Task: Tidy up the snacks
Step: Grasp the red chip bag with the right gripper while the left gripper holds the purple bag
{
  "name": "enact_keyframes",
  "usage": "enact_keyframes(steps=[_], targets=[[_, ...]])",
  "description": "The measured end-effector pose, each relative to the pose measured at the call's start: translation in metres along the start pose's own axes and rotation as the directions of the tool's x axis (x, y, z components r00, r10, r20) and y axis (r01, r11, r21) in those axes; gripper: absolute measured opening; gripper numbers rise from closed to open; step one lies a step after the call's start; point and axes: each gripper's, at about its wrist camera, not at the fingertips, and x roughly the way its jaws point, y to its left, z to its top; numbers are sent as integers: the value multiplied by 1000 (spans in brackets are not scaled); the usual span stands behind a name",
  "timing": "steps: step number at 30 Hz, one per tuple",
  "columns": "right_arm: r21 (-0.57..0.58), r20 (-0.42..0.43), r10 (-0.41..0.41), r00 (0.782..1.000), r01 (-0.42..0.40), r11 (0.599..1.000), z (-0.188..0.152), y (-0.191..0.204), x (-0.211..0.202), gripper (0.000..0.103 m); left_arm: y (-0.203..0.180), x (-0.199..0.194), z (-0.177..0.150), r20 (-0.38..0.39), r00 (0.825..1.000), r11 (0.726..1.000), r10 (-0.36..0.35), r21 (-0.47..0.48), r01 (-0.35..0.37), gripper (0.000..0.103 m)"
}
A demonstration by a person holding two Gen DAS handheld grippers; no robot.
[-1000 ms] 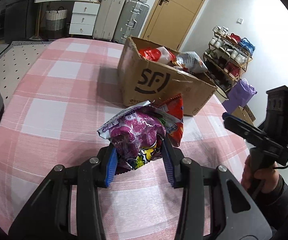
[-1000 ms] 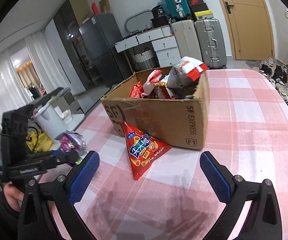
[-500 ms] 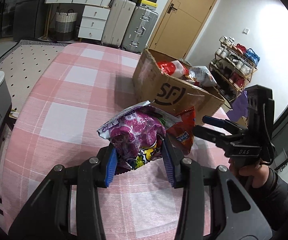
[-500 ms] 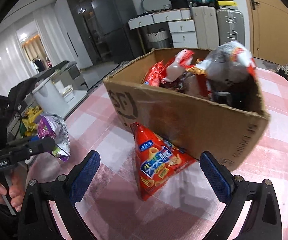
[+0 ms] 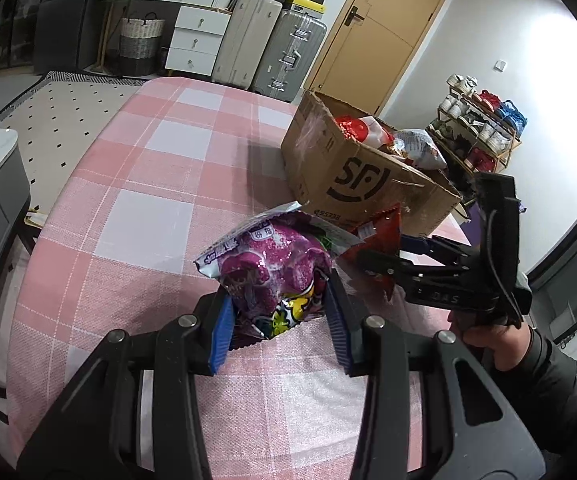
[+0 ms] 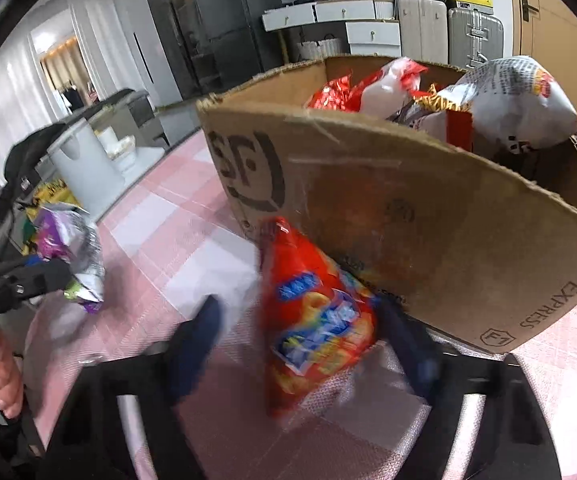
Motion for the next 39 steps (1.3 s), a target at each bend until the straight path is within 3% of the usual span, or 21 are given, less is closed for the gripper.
enact_keyframes(steps=[2, 3, 14, 25, 39], targets=[[3, 3, 0, 1000, 0, 1000, 0, 0, 2, 70, -1, -1, 0, 0, 1000, 1000, -4, 0, 4, 38], [6, -1, 1, 1000, -1, 1000, 1, 0, 3, 58, -1, -1, 0, 0, 1000, 1000, -3, 1, 3, 38], [14, 2, 24, 1000, -24, 1000, -5, 1, -7, 41, -7, -5, 0, 12, 1000, 1000, -7, 7, 7, 38], [91, 51, 108, 993, -113, 989, -12, 0, -28, 40, -12, -13, -1, 18, 1000, 1000, -1, 13, 0, 39], [169, 180, 188, 966, -219, 961, -44, -18, -108, 39, -36, -32, 4, 45, 999, 999, -16, 48, 14, 39]])
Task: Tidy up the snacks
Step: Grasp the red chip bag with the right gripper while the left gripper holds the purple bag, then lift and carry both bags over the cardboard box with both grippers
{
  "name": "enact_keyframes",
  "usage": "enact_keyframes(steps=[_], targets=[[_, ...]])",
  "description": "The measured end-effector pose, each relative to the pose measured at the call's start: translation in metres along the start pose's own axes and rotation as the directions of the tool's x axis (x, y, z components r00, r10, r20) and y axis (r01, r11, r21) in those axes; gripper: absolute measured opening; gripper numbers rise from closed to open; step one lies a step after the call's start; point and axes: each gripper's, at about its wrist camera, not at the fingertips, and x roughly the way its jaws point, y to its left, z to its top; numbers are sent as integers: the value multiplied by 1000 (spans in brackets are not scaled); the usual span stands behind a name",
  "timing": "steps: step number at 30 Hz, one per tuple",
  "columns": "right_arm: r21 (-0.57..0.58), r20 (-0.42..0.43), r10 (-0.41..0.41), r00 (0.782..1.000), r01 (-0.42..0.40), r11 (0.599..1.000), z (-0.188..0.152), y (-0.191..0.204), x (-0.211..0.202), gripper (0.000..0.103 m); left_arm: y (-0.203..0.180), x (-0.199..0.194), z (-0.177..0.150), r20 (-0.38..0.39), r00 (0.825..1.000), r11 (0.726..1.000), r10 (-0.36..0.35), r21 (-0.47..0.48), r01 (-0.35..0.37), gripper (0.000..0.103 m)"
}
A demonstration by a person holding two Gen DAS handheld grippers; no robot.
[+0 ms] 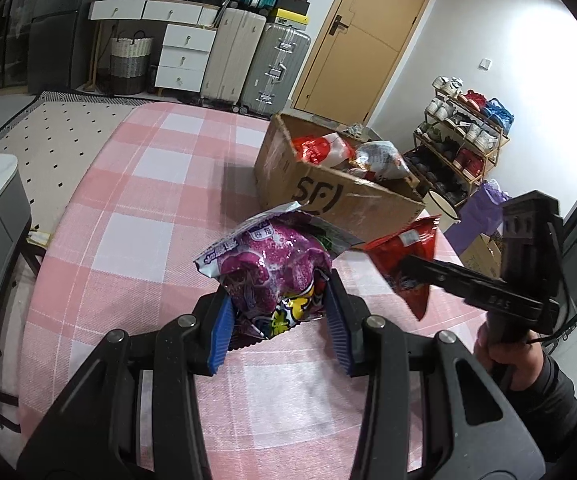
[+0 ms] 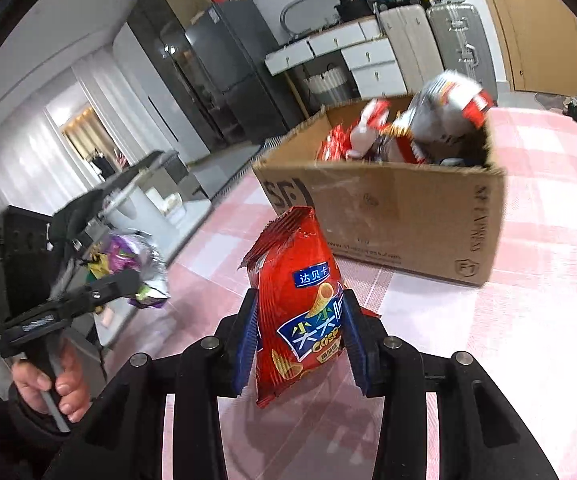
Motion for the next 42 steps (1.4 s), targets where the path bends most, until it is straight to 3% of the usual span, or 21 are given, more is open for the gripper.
enact_keyframes(steps=[3, 13, 16, 21, 33, 35, 42], targets=[[11, 54, 14, 998, -15, 1000, 3, 1, -30, 39, -10, -2, 8, -4, 1000, 1000, -9, 19, 9, 39], [-3, 208, 18, 978, -18, 1000, 33, 13, -118, 40, -55, -34, 56, 93, 992, 994, -86, 82, 79, 39], [-25, 240, 17, 971, -12, 1000, 47, 20, -139, 40, -70, -40, 74, 104, 993, 994, -48, 99, 37, 39], [-76, 279, 4, 960, 18, 997, 74, 37, -165, 40, -88, -46, 108, 126, 990, 992, -65, 119, 50, 39], [-119, 300, -12, 954, 50, 992, 136, 56, -160, 40, -125, -15, 184, 128, 990, 982, -65, 183, 41, 39], [-112, 297, -16, 955, 52, 992, 144, 54, -153, 40, -127, -5, 199, 129, 987, 978, -98, 194, 71, 39], [-98, 285, -48, 957, 79, 992, 169, 39, -120, 40, -115, 46, 237, 83, 993, 980, -88, 186, 71, 39]])
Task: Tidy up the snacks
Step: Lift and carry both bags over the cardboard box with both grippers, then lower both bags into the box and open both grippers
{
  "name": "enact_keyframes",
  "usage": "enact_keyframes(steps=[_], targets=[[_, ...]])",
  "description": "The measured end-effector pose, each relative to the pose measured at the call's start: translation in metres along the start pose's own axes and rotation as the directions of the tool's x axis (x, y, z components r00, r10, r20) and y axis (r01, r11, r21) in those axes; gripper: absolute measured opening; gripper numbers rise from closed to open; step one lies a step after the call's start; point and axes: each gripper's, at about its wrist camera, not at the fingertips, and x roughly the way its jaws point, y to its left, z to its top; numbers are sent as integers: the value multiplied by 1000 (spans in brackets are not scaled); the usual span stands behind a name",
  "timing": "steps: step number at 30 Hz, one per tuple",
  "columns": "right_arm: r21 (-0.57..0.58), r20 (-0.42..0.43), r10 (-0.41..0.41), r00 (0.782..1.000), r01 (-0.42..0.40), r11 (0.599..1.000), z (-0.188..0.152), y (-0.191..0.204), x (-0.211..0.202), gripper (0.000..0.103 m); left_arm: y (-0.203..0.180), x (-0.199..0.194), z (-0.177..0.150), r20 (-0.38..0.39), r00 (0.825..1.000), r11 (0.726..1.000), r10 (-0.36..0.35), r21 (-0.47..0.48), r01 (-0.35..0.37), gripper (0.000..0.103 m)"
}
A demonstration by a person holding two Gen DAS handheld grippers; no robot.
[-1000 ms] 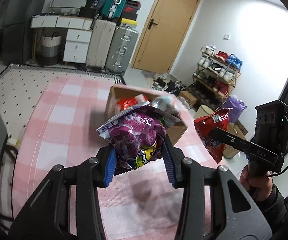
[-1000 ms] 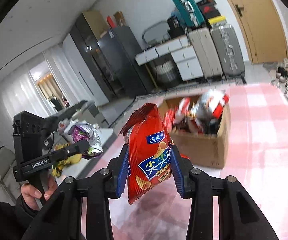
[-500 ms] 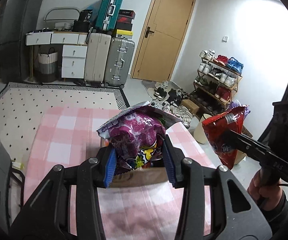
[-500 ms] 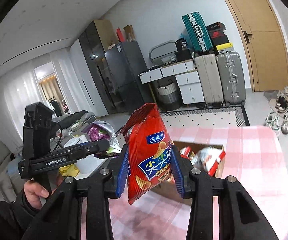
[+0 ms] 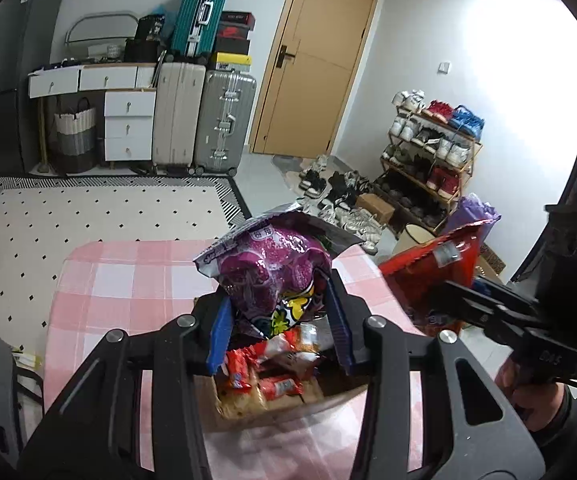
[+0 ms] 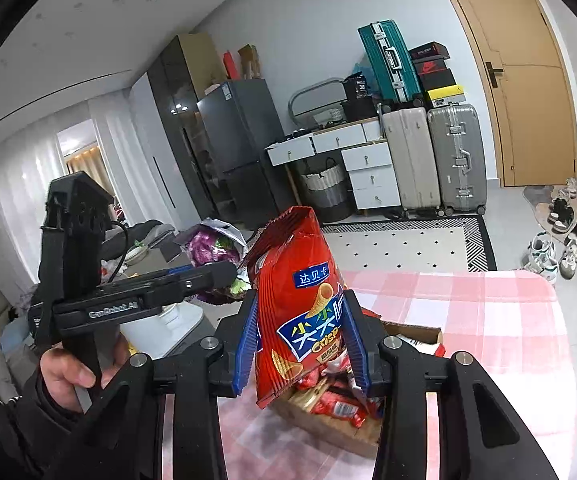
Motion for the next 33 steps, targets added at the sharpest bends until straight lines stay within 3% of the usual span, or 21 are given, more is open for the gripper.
enact_keyframes(steps=[13, 18, 28, 33], targets=[[-14, -48, -16, 999, 15, 1000, -5, -39, 77, 40, 42, 103, -1, -76, 996, 999, -48, -29, 46, 39], [2, -72, -14, 997, 14, 1000, -13, -58, 100, 40, 42, 124, -8, -85, 996, 999, -36, -1, 36, 39], [32, -118, -33, 992, 37, 999, -27, -84, 135, 42, 44, 179, -14, -178, 984, 1000, -17, -16, 15, 41], [12, -99, -62, 993, 64, 998, -36, -90, 141, 58, 42, 208, -22, -266, 964, 1000, 7, -15, -11, 53]])
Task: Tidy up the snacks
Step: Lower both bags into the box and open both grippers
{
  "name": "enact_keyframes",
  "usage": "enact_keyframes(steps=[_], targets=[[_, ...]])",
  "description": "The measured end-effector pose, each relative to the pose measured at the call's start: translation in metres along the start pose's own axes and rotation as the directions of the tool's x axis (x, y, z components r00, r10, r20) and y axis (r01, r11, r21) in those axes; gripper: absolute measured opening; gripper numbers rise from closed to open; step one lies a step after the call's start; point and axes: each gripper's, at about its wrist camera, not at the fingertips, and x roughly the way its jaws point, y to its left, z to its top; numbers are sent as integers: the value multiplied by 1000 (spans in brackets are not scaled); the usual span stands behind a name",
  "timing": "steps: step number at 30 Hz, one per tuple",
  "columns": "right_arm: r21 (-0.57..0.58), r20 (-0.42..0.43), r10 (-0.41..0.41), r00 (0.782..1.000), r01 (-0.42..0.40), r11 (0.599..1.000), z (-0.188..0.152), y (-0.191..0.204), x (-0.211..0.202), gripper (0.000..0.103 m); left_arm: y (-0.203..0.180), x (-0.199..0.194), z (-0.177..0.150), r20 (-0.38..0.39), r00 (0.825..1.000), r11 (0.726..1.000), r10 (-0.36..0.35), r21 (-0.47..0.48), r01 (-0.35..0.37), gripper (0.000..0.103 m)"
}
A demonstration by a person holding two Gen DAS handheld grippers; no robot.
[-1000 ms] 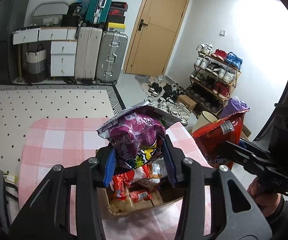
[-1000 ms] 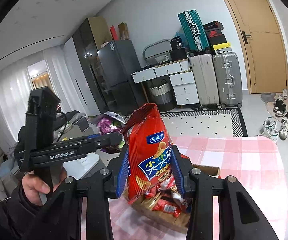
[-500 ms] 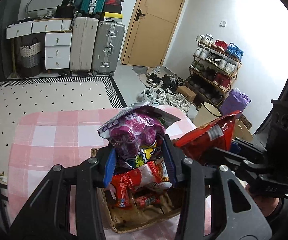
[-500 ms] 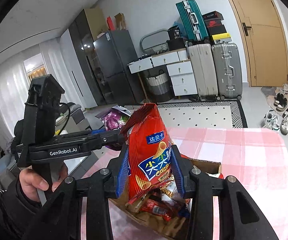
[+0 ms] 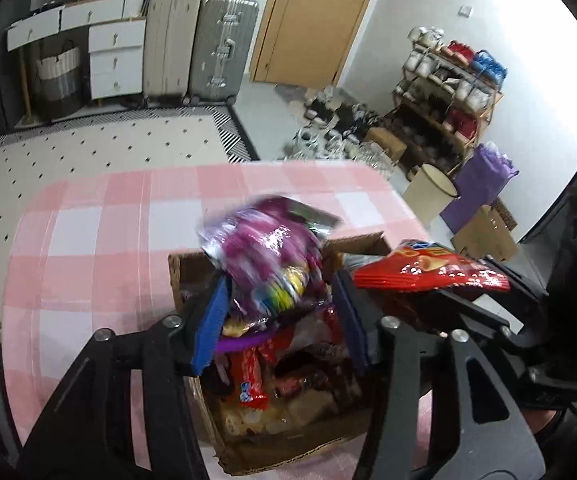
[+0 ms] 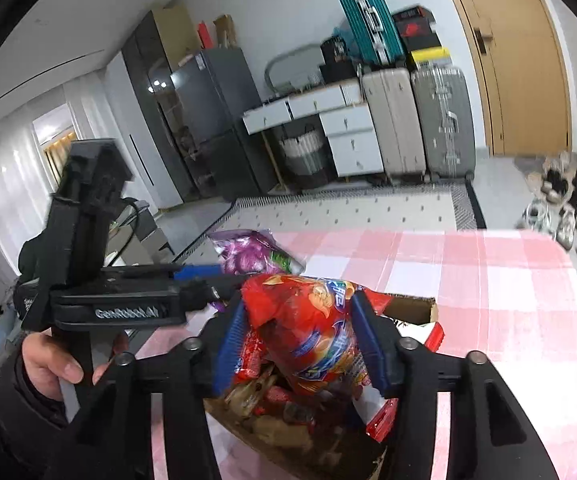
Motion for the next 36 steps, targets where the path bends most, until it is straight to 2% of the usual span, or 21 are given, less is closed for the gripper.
enact_keyframes(steps=[1, 3, 6, 11, 16, 18, 27, 34, 36], targets=[[-3, -3, -10, 1000, 9, 1000, -3, 0, 0, 61, 0, 2, 0, 1, 1000, 1000, -2, -3, 2, 60], [3, -3, -4, 1000, 4, 1000, -8, -1, 1, 61, 0, 1, 0, 11, 1000, 1000, 4, -3, -4, 66], [14, 9, 11, 1000, -11, 1000, -10, -4, -3, 61, -2, -7, -1, 35, 999, 1000, -6, 14, 6, 68], [16, 39, 15, 999, -15, 1000, -14, -2, -19, 67, 0, -24, -13, 37, 999, 1000, -15, 19, 14, 68], [5, 33, 10, 999, -10, 1000, -16, 3, -22, 68, 0, -42, -23, 47, 999, 1000, -8, 20, 7, 68], [6, 34, 3, 999, -3, 1000, -17, 5, -23, 72, 1, -49, -28, 45, 999, 1000, -2, 16, 2, 68], [21, 47, 5, 999, -6, 1000, -27, 4, -28, 72, -1, -72, -38, 61, 998, 1000, -4, 6, 3, 68], [19, 94, -3, 996, 2, 1000, -27, 9, -52, 72, -9, -103, -46, 109, 994, 1000, 8, 8, -8, 68], [17, 110, -7, 994, 5, 1000, -27, 13, -62, 76, -12, -115, -50, 131, 991, 1000, 16, 6, -17, 68]])
